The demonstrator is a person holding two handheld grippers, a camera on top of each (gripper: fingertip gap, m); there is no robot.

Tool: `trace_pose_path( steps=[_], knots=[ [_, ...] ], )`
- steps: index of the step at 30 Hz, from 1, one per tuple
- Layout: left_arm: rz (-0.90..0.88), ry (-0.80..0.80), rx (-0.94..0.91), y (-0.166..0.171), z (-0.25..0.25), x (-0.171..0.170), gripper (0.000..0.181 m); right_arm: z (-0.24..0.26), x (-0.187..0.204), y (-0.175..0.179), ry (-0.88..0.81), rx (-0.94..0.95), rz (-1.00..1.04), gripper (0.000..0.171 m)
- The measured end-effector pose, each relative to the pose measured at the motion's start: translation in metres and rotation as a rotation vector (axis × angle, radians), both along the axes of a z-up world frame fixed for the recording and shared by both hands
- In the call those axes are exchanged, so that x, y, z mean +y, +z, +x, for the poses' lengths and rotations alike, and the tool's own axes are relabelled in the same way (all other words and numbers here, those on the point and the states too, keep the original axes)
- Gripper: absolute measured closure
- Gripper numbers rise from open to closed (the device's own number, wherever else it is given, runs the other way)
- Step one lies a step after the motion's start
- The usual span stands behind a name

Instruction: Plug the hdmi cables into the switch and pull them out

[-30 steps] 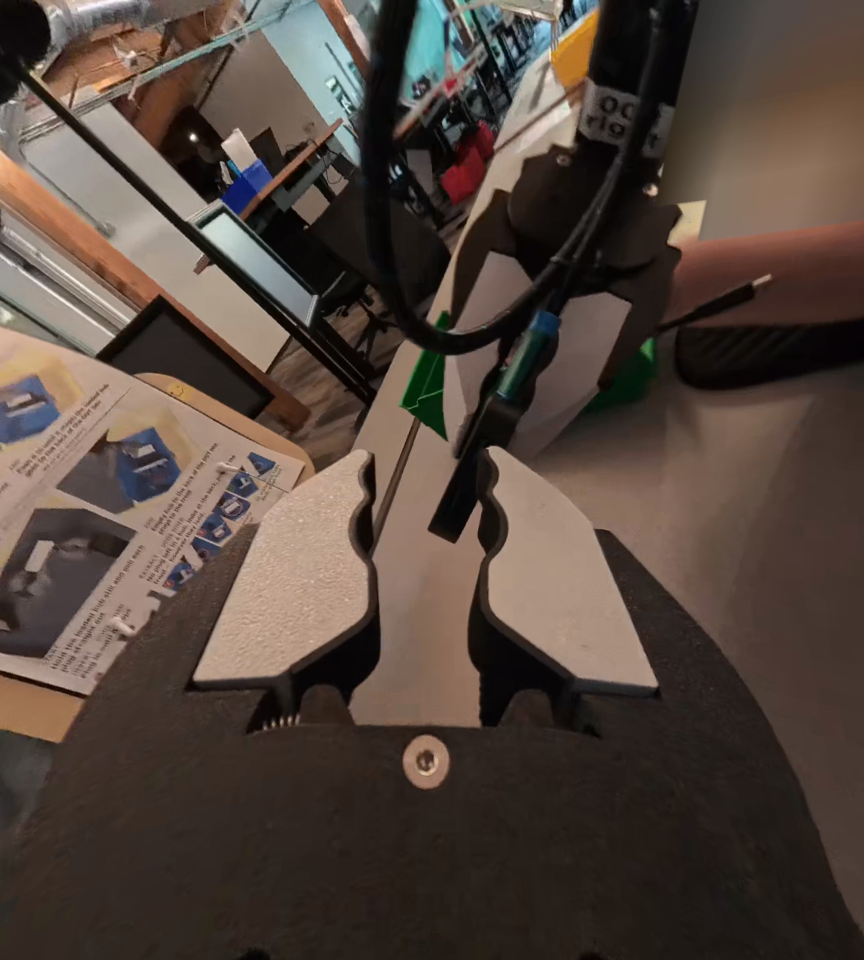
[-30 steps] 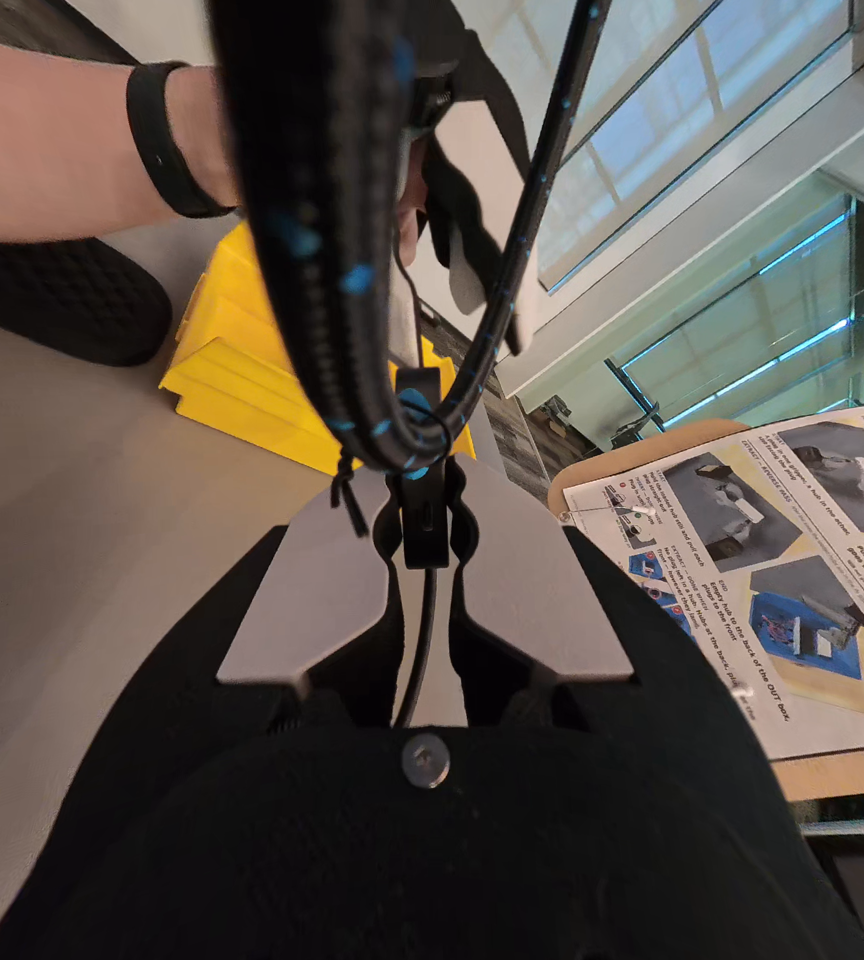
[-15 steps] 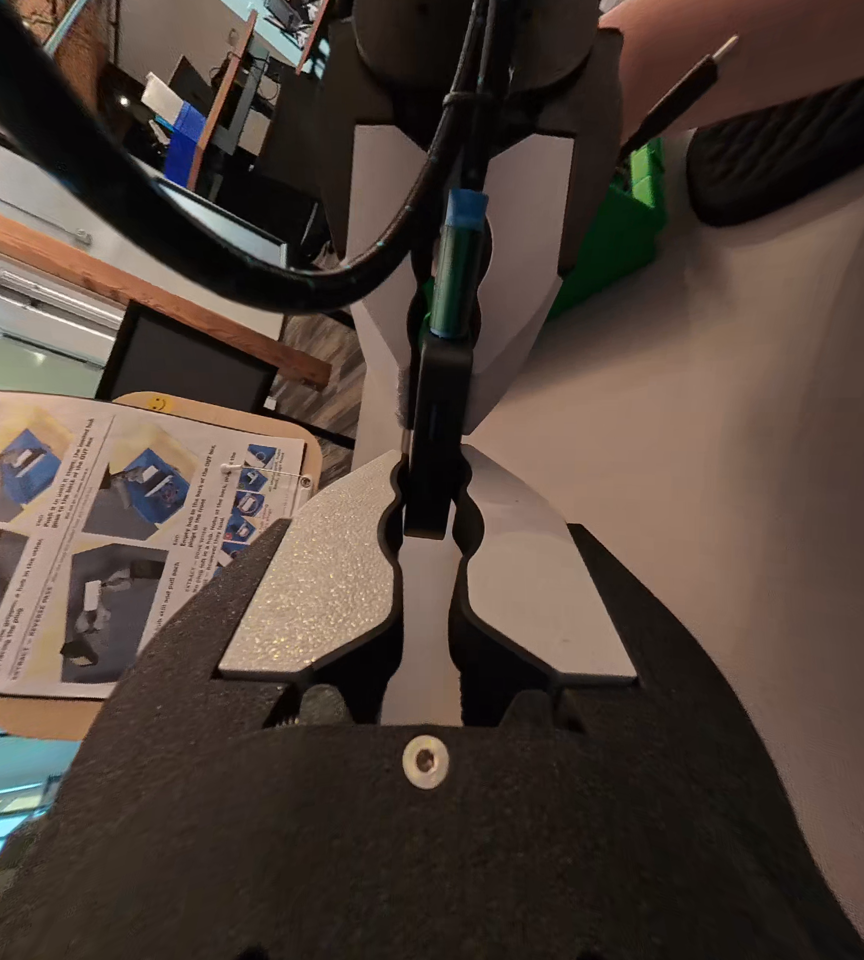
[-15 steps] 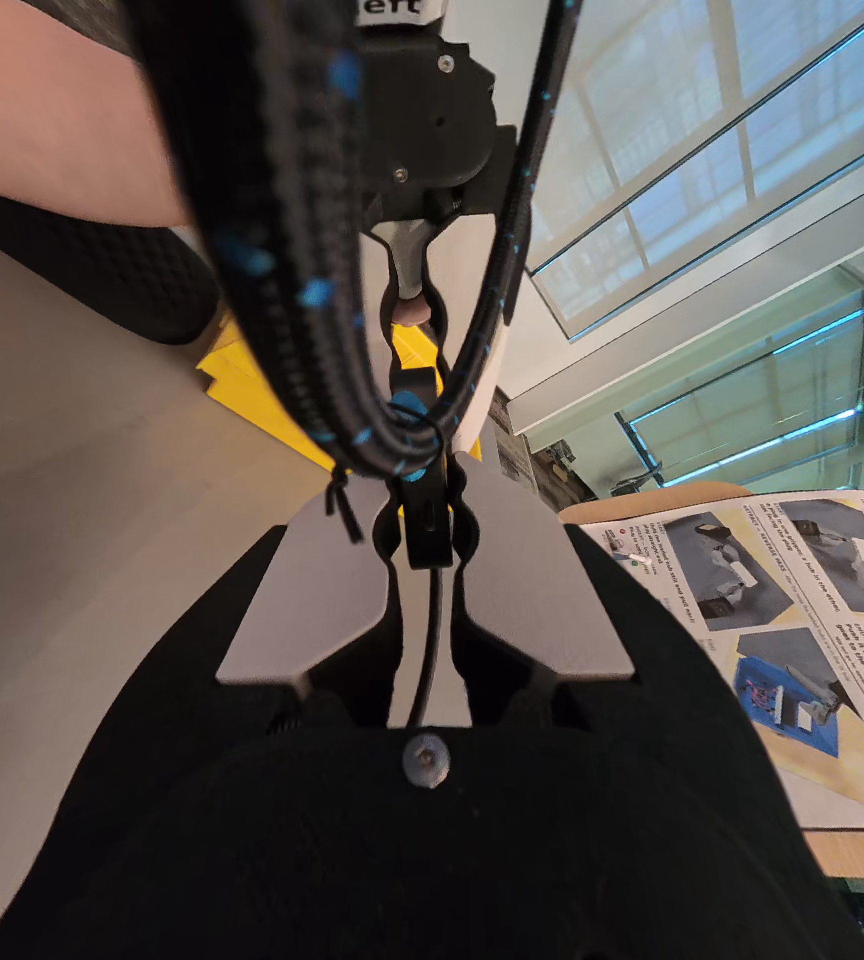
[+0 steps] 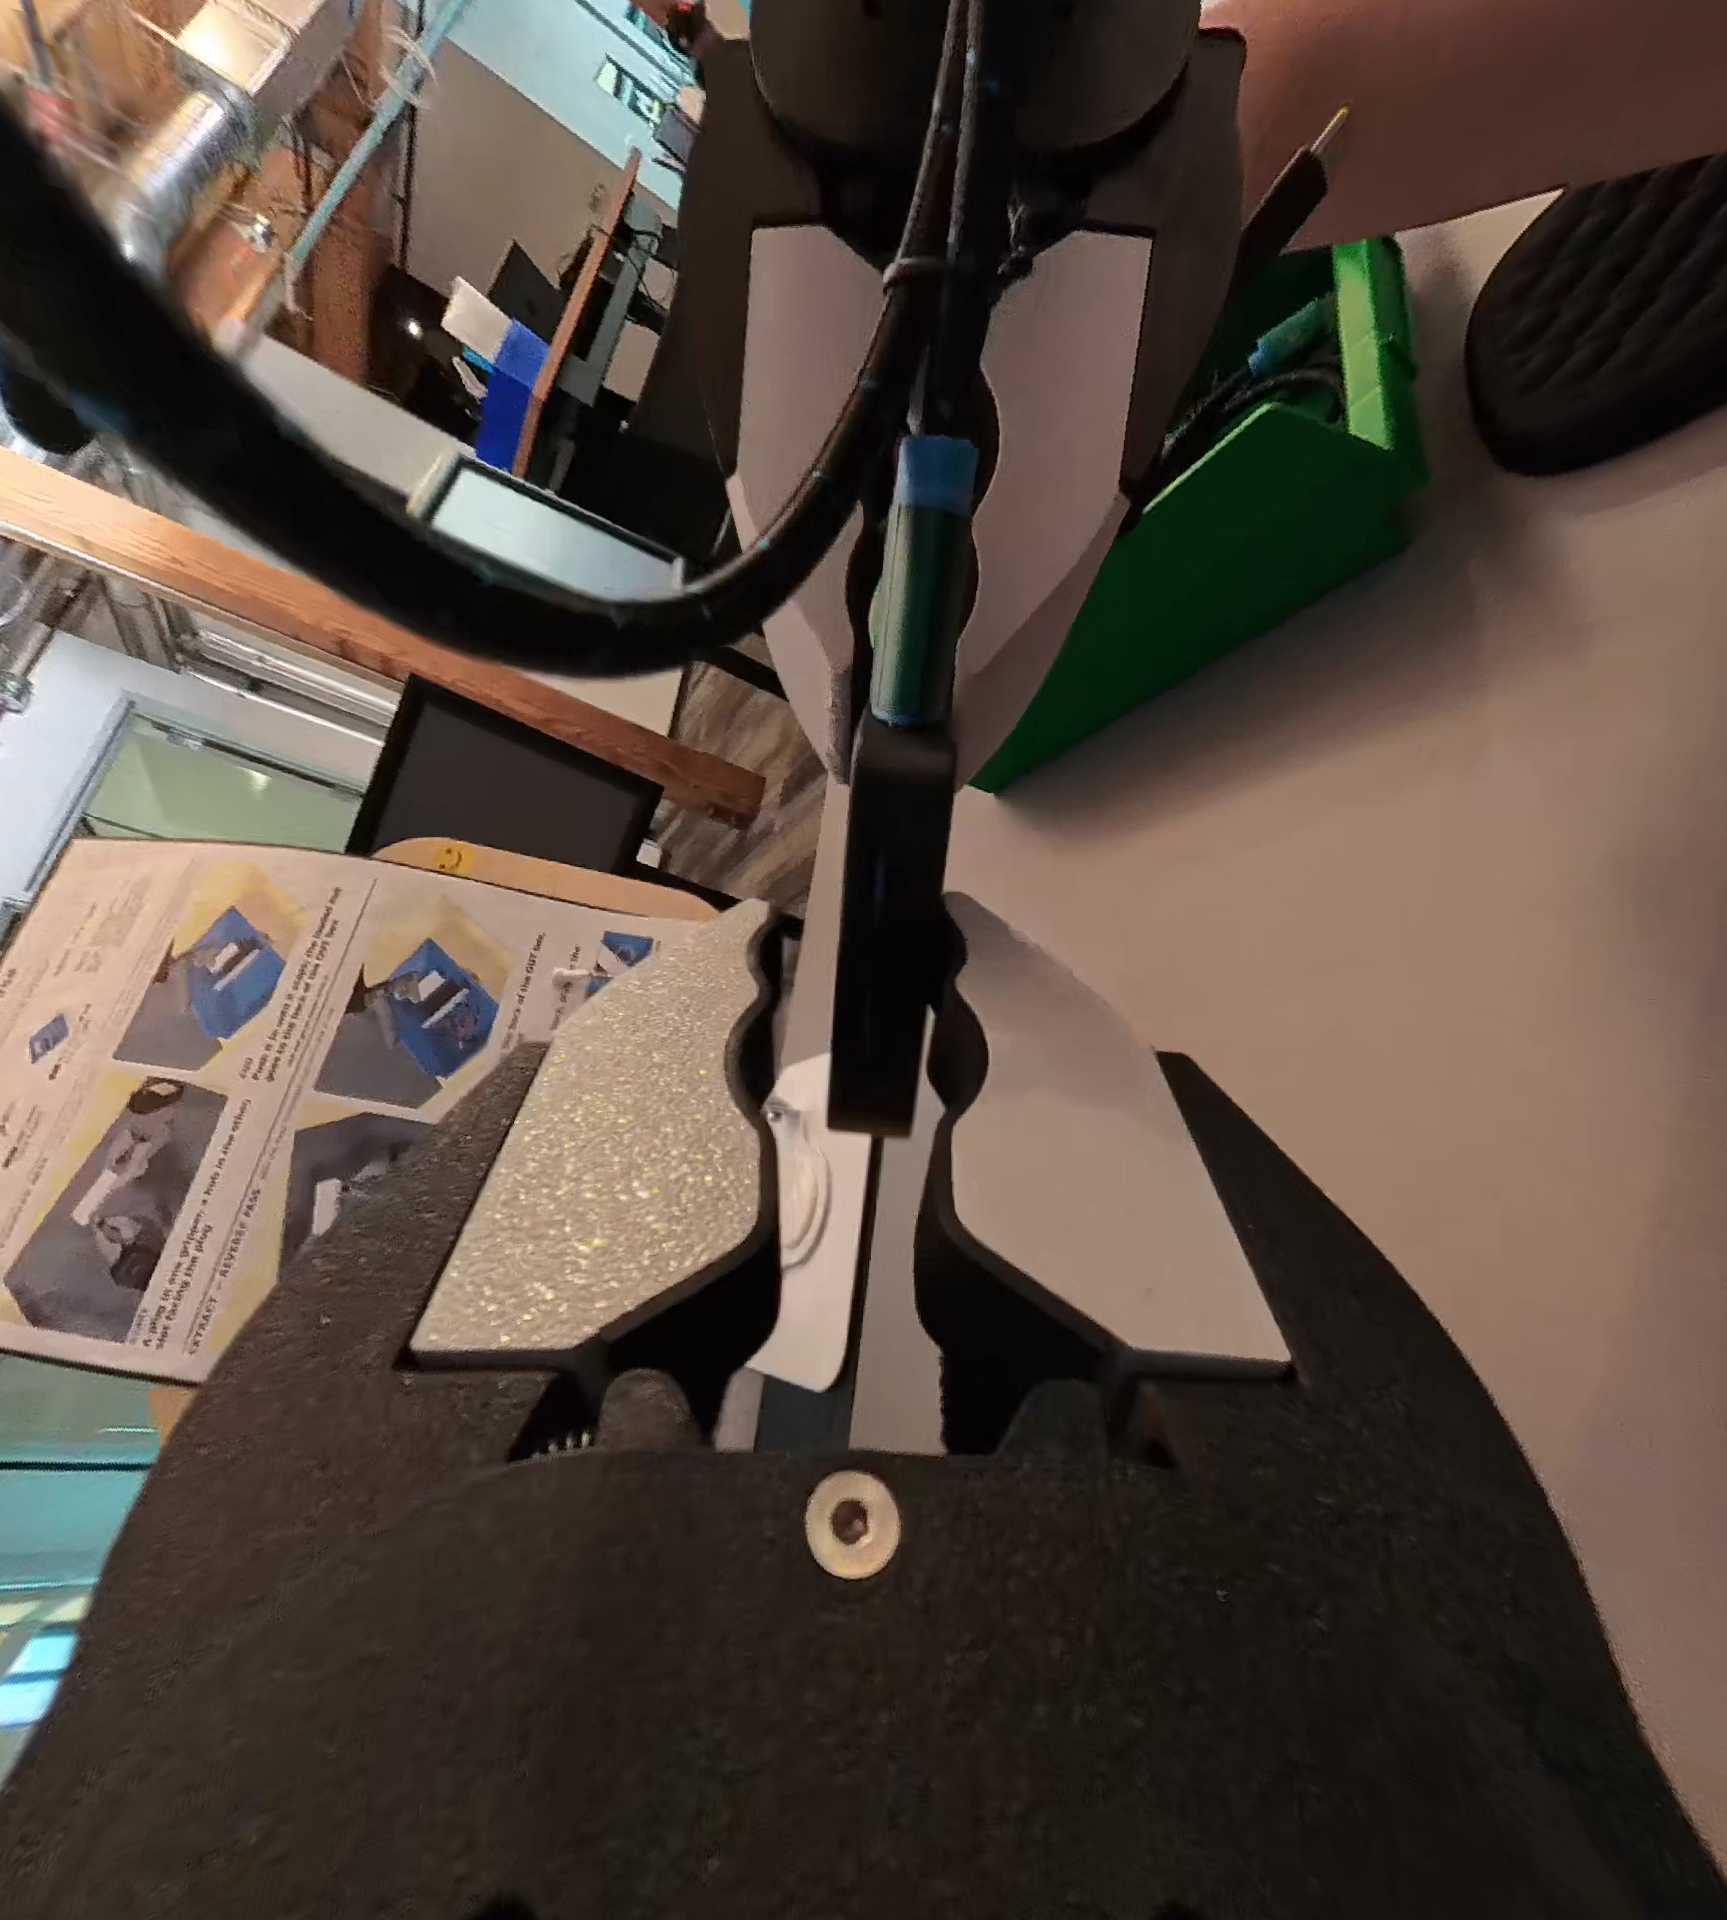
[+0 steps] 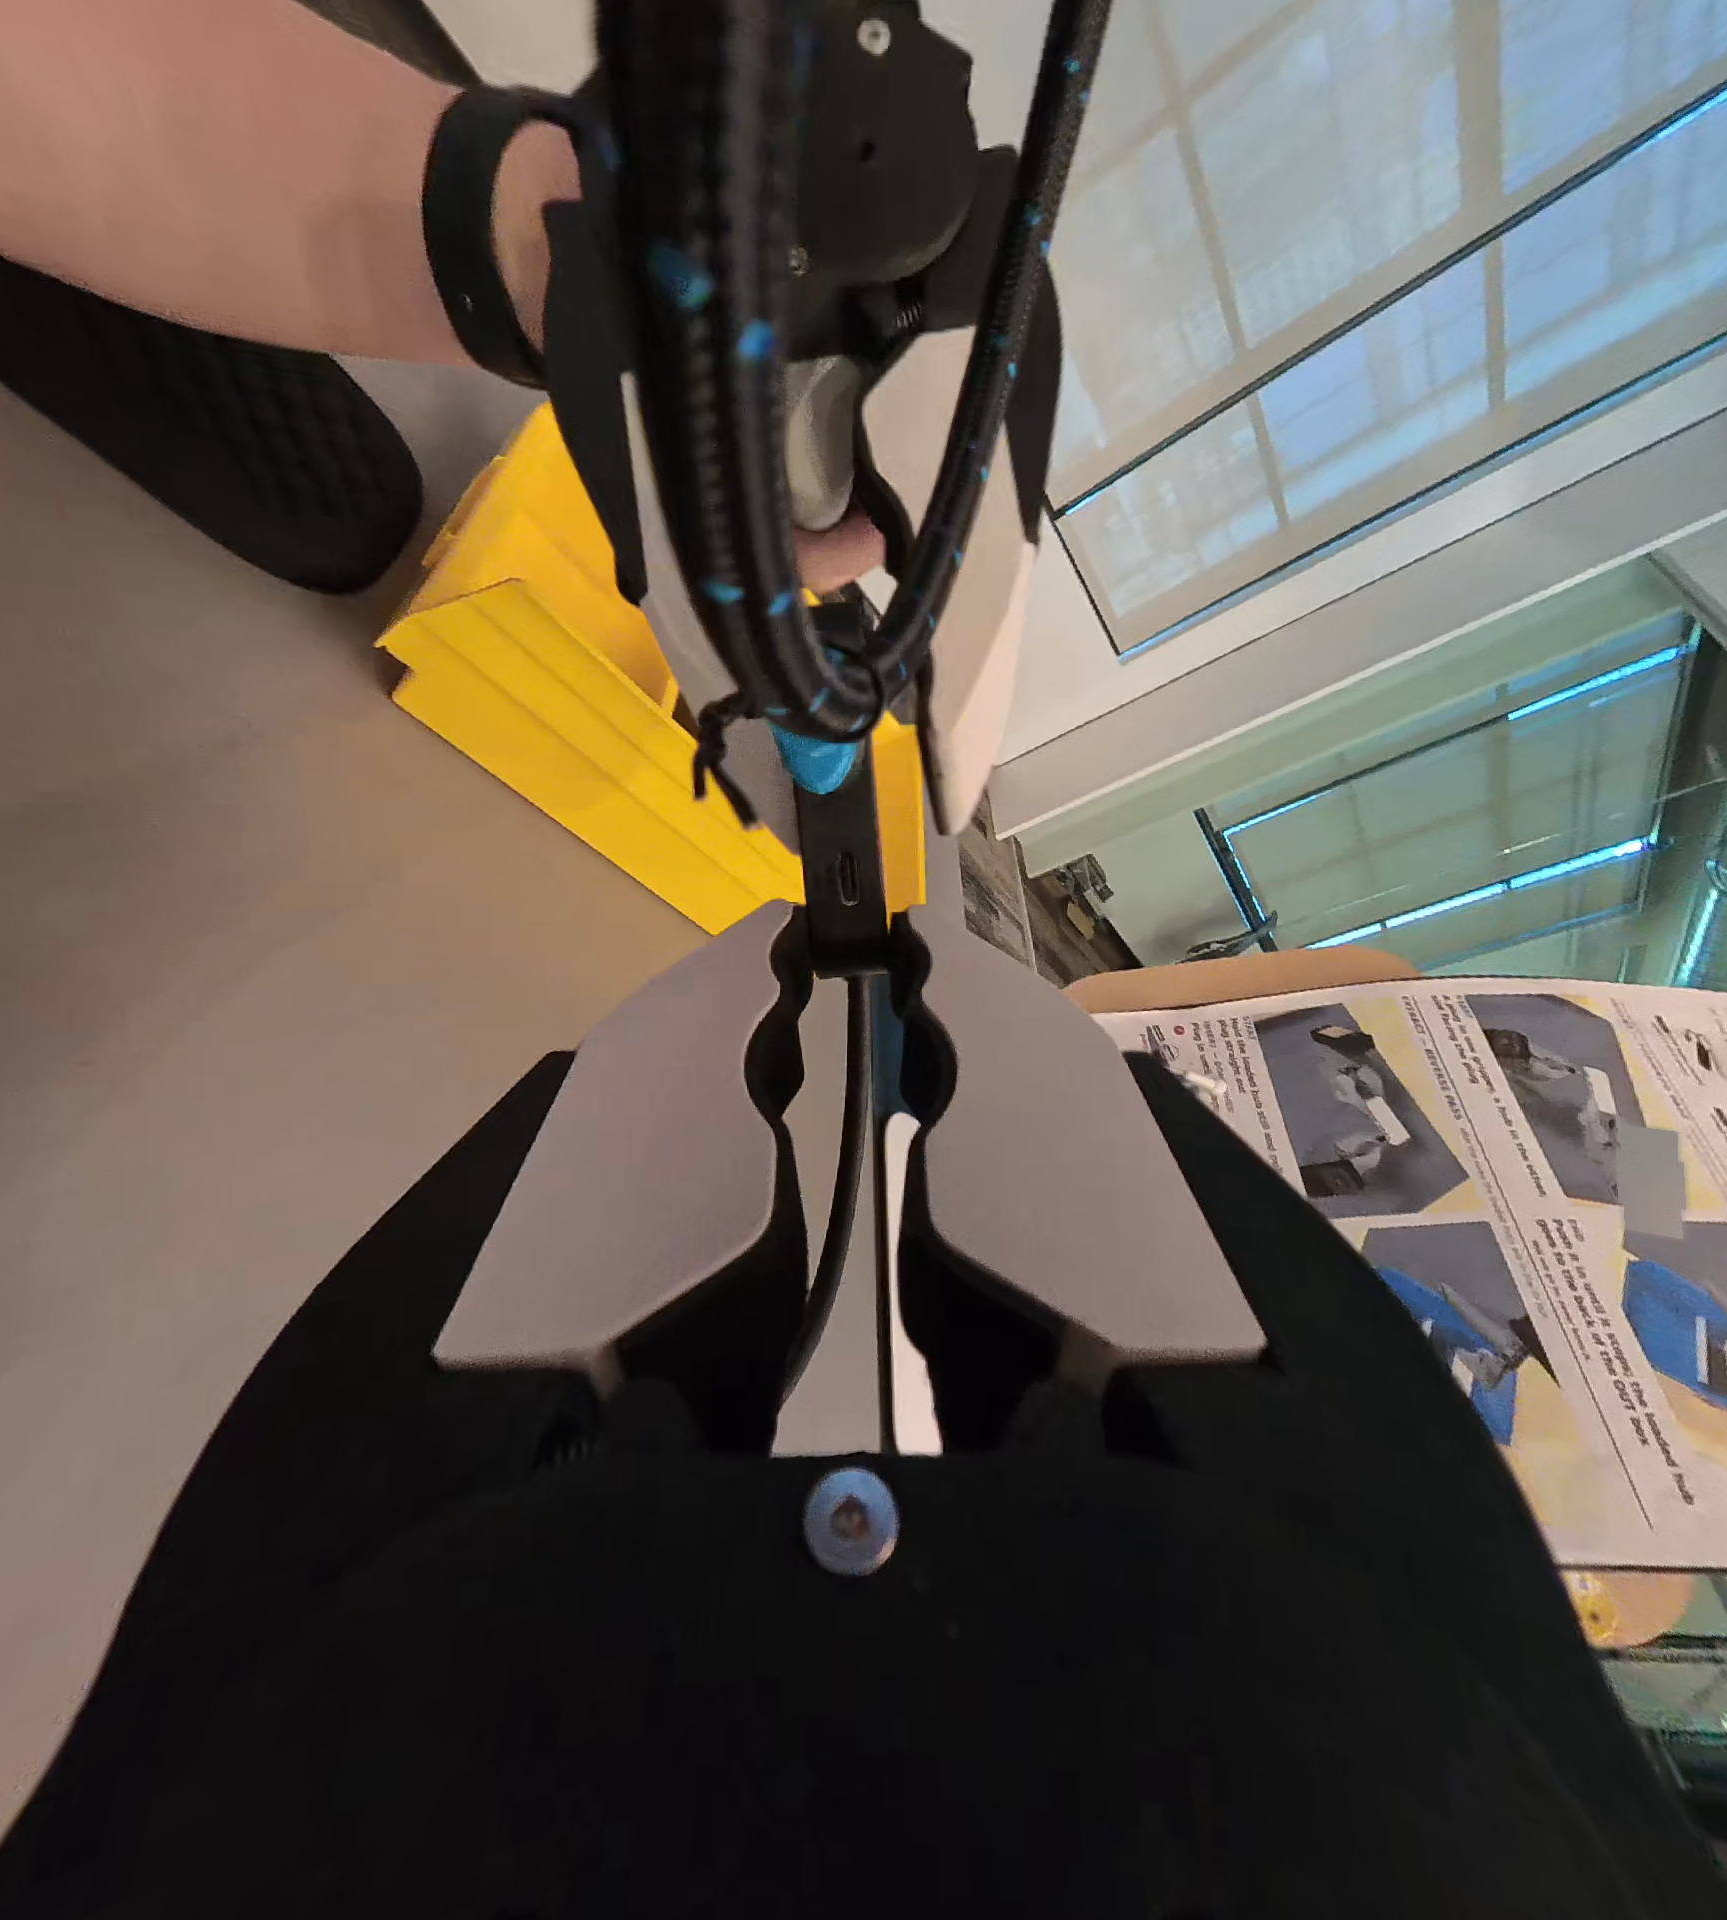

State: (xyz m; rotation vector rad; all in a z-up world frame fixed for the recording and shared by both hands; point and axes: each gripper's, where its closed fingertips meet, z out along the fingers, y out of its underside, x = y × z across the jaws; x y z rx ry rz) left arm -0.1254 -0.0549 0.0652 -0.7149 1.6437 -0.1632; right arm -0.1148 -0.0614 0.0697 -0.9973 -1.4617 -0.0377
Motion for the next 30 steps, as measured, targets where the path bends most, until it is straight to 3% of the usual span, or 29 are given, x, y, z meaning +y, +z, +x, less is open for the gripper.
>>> trace_pose_path(
  steps=[2, 4, 8, 13, 17, 24, 30],
  knots=[
    [0.054, 0.020, 0.006, -0.003, 0.005, 0.001, 0.149, -0.001, -0.002, -0.003, 0.014, -0.025, 0.006, 0.156],
    [0.118, 0.027, 0.044, -0.012, 0.010, 0.000, 0.165, -0.001, -0.001, -0.004, 0.017, -0.029, 0.023, 0.156],
    [0.137, 0.093, 0.015, -0.010, 0.013, 0.011, 0.167, 0.004, 0.008, -0.005, -0.009, 0.024, -0.030, 0.153],
    [0.269, 0.354, -0.091, 0.021, -0.014, 0.057, 0.167, 0.050, 0.016, 0.047, -0.191, 0.268, -0.151, 0.142],
    [0.314, 0.494, -0.193, 0.043, -0.035, 0.078, 0.167, 0.064, -0.023, 0.076, -0.123, 0.449, -0.460, 0.128],
    [0.323, 0.521, -0.217, 0.044, -0.033, 0.078, 0.167, 0.017, -0.004, 0.058, -0.158, 0.468, -0.465, 0.119],
    [0.309, 0.495, -0.180, 0.033, -0.020, 0.072, 0.167, 0.003, 0.012, 0.050, -0.159, 0.566, -0.484, 0.121]
  ],
)
